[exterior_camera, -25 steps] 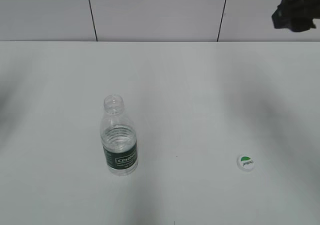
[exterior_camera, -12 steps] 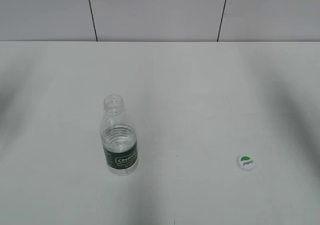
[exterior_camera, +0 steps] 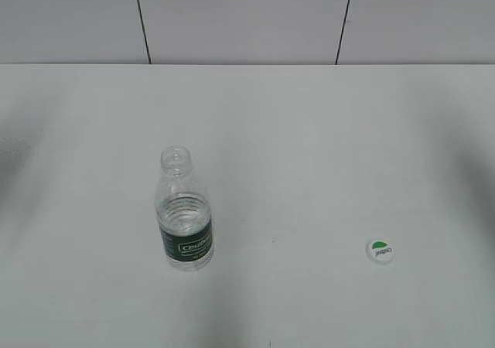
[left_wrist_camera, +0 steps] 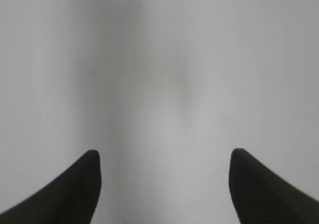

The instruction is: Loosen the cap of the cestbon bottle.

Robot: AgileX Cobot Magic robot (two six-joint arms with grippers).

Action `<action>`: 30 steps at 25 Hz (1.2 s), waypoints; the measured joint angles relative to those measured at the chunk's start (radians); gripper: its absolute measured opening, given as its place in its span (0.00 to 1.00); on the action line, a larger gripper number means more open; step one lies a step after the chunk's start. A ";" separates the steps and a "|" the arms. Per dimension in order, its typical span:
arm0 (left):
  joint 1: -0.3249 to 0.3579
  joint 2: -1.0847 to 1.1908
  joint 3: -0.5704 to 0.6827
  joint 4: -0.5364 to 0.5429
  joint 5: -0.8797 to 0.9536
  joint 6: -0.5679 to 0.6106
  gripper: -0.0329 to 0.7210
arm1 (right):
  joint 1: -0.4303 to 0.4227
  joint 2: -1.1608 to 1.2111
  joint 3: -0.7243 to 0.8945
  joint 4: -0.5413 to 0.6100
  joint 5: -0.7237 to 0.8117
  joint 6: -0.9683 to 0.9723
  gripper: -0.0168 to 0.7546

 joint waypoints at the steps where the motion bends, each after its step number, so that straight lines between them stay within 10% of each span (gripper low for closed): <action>1: 0.000 0.000 0.000 -0.011 0.010 0.004 0.68 | 0.000 -0.002 0.000 0.016 0.000 -0.005 0.79; 30: 0.000 -0.484 0.355 -0.022 0.019 0.014 0.68 | 0.000 -0.660 0.534 0.027 -0.106 -0.020 0.79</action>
